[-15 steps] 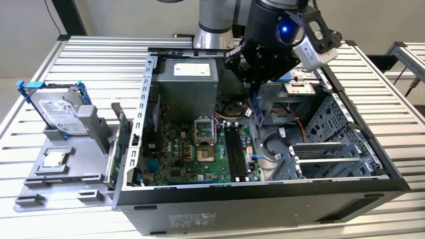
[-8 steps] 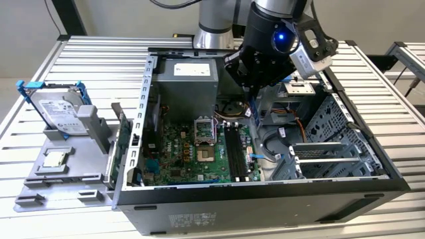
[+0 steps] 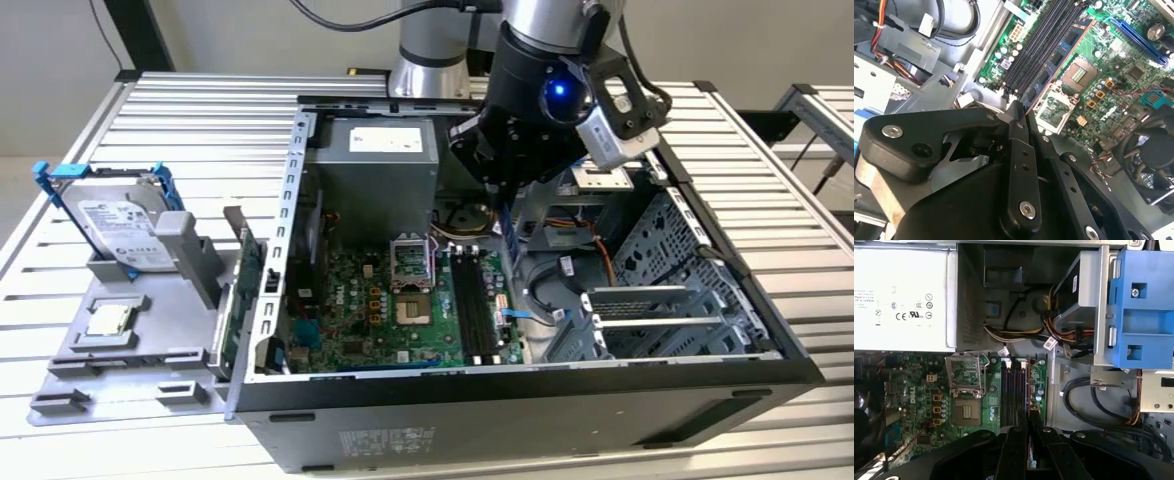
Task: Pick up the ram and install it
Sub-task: 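Insert the ram into the slot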
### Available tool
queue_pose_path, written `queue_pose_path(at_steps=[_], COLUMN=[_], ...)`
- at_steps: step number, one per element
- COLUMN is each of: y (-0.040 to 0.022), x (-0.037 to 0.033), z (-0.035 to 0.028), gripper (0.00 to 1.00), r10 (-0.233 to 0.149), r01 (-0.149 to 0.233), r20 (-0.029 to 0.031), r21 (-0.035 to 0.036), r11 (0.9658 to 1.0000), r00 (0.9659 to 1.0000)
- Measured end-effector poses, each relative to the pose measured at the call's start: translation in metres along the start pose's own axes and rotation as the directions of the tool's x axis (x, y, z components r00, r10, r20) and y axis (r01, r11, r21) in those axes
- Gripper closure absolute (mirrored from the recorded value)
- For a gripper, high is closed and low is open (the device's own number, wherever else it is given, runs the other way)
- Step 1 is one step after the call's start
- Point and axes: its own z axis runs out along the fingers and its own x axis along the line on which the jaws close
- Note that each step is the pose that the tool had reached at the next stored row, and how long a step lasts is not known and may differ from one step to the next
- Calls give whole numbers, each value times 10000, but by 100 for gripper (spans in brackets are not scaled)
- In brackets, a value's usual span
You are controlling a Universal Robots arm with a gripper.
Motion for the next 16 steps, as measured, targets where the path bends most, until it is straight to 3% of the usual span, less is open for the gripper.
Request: queue_pose_path(at_steps=[12, 16], y=[-5, -14], x=[-5, -6], z=[208, 279], gripper=[100, 100], r10=[8, 191], r01=[-8, -191], r20=[1, 39], r21=[0, 0], r11=[10000, 9998], r00=[10000, 9998])
